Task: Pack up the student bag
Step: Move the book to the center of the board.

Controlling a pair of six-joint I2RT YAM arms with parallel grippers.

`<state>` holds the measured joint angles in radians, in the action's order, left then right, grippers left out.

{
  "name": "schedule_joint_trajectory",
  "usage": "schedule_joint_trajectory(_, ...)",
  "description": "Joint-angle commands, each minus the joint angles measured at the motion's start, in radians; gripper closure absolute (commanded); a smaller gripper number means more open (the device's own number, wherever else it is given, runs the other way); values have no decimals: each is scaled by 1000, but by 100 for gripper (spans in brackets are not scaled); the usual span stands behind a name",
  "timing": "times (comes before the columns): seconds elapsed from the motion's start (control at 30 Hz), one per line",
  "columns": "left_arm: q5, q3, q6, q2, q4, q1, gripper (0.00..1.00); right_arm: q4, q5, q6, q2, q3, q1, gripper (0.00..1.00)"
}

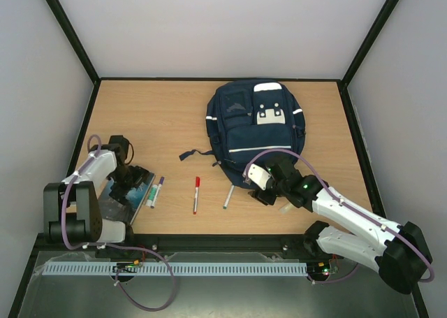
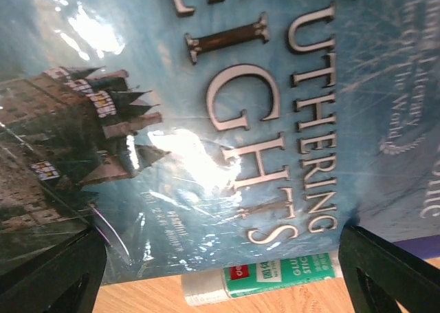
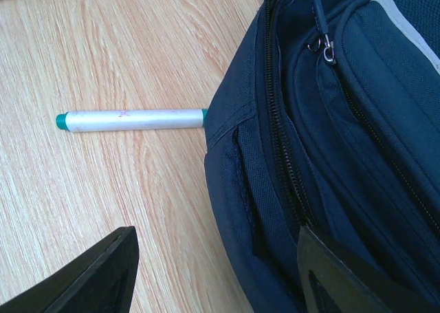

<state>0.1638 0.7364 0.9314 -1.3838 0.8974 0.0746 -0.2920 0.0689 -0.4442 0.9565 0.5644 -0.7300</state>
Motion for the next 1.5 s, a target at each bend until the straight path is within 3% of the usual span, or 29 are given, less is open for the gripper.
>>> schedule_joint_trajectory(0.0,32,13,9,5,-245,-13,4,-10,-7,-1,-5,-14,8,37)
schedule_joint_trajectory(0.27,-212,66,59,175,-52,68,1,-10,0,-4,-15,-15,8,36)
schedule_joint_trajectory(0.47,-303,31,68,181,17,169,1,-10,0,-5,-24,-17,8,36)
schedule_joint_trajectory(0.83,-289,-77,23,76,19,448,1,-12,-3,-5,-26,-18,11,36)
schedule_joint_trajectory(1.1,-251,-114,-36,54,-49,507,3,-10,-2,-5,-17,-19,12,36)
schedule_joint_trajectory(1.27,-320,-65,-30,40,28,519,1,-12,-1,-6,-10,-18,12,36)
schedule_joint_trajectory(1.47,-187,-138,-48,60,-19,727,2,-14,6,-6,-6,-16,12,36)
